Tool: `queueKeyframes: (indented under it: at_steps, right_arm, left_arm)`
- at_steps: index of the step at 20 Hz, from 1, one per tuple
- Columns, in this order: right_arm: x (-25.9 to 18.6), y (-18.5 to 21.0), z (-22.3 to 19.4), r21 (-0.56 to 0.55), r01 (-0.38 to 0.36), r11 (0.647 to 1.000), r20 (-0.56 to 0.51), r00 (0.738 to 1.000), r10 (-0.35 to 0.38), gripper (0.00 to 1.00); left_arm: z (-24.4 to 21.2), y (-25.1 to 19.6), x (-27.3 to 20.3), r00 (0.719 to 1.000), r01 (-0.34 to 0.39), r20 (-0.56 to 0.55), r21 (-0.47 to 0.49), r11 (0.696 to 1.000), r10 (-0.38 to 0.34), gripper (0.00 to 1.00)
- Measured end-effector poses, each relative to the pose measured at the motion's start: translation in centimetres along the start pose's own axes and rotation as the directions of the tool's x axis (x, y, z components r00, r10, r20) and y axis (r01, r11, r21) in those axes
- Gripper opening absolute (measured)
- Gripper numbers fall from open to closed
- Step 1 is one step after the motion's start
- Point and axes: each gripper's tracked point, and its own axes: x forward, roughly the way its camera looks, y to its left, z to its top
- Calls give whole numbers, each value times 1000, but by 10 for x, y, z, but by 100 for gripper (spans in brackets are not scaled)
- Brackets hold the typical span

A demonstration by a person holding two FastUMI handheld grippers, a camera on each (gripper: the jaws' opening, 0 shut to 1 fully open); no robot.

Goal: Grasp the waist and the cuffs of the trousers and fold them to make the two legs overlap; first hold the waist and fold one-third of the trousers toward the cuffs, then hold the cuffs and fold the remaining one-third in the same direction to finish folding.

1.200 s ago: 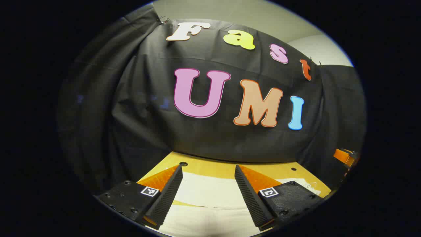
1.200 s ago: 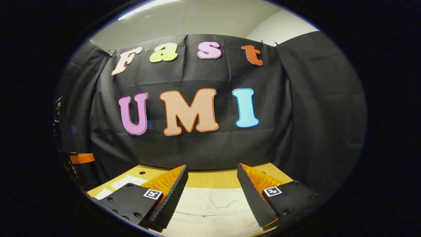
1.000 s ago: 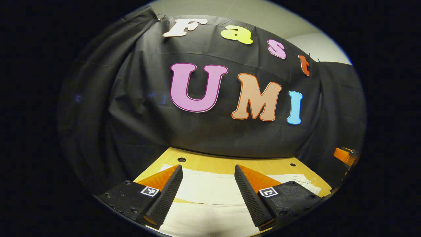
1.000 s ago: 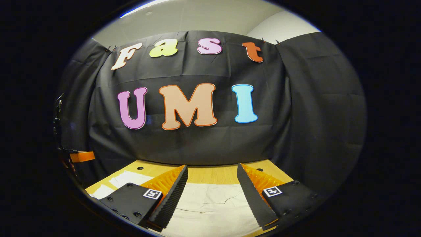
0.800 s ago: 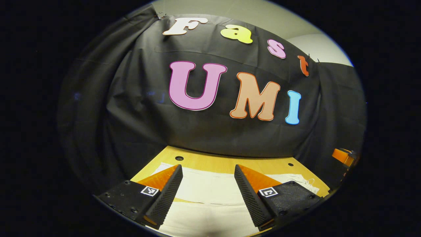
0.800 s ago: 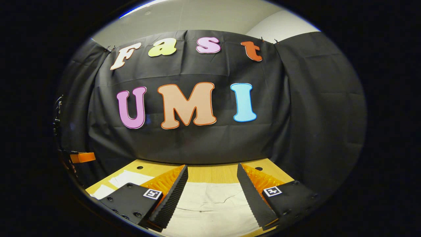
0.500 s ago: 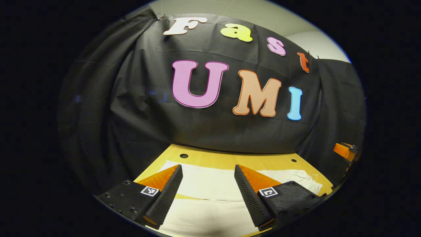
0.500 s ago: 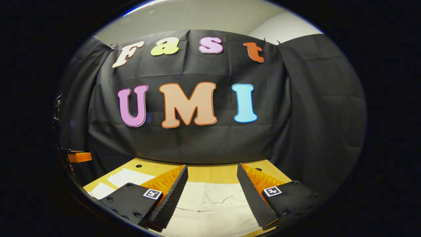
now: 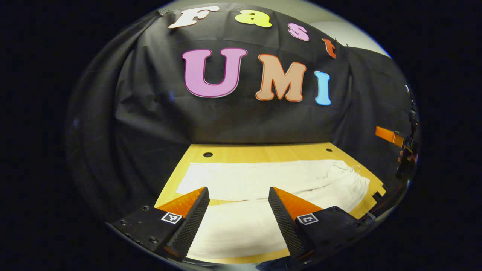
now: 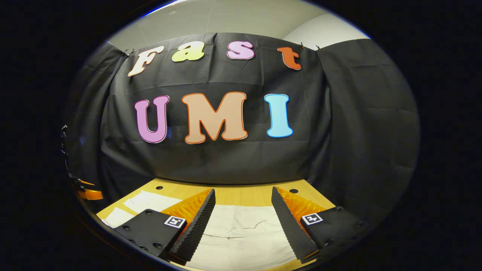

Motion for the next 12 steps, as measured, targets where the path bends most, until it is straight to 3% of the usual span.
queueKeyframes:
  at_steps: [6, 10, 12]
  right_arm:
    - [-20, -7, -14, 18, 64, 998, -13, 998, -64, 96]
    - [-32, -14, -25, -1, 99, 995, -31, 995, -99, 96]
    - [-37, -17, -30, -13, 112, 994, -40, 993, -112, 96]
  left_arm:
    - [-75, 15, -11, 969, 165, -202, 110, 980, -141, 95]
    - [-127, 19, -14, 906, 306, -361, 191, 933, -223, 94]
    - [-147, 15, -17, 858, 392, -433, 200, 898, -278, 93]
